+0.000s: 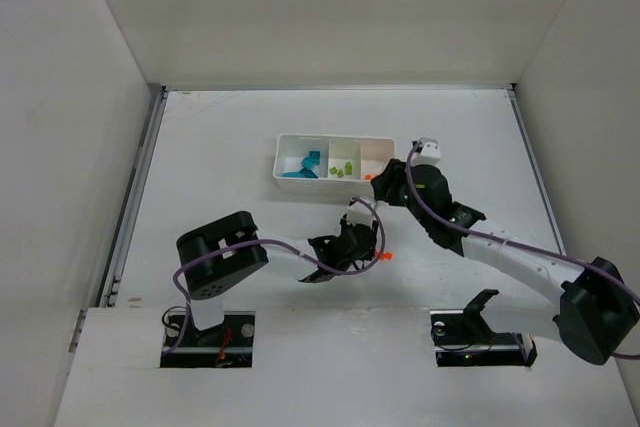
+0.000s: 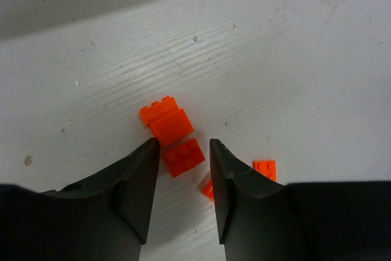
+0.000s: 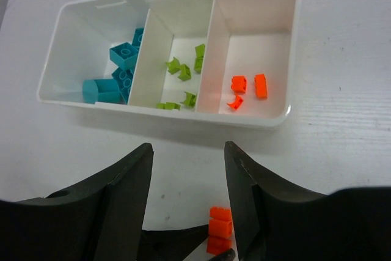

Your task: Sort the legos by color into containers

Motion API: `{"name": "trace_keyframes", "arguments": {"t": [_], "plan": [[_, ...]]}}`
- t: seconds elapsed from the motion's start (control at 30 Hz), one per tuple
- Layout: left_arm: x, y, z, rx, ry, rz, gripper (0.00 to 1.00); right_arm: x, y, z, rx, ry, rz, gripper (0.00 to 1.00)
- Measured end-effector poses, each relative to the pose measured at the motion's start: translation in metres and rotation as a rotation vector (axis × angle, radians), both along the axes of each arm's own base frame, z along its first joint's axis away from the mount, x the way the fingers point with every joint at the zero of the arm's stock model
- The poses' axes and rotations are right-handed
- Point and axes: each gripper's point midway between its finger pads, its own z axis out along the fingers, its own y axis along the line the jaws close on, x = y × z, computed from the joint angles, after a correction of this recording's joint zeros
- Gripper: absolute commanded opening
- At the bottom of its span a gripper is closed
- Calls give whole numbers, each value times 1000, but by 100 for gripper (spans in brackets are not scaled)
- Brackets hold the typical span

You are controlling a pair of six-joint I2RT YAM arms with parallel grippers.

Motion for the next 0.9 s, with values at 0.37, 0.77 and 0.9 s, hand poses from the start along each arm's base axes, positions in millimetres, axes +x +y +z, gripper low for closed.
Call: {"name": "trace_keyframes", "arguments": {"t": [0.37, 0.77, 0.9], "plan": [[1, 4, -2, 26, -9, 16, 23, -25, -20, -8, 52, -2, -26, 58], [6, 20, 64, -20, -85, 31, 23, -43, -38, -16, 99, -12, -53, 58], [28, 28, 95, -83, -120, 83, 22, -50, -47, -22, 125, -9, -76, 58]]}}
